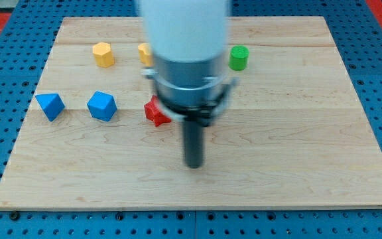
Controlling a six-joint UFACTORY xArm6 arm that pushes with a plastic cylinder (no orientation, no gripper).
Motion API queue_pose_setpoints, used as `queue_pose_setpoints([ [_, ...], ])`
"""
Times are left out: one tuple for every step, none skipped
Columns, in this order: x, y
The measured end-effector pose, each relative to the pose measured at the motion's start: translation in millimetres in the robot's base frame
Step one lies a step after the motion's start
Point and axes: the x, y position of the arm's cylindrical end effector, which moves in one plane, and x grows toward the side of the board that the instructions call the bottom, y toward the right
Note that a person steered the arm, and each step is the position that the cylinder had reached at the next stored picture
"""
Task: Slightly move the yellow heart to the top
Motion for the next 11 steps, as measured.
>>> queue_pose_setpoints([
  [-35, 81],
  [-71, 87],
  [-92, 76],
  [-160, 63],
  [-146, -21],
  [-166, -93],
  [-205, -106],
  [-209, -108],
  [-215, -108],
  [-218, -108],
  [-226, -108],
])
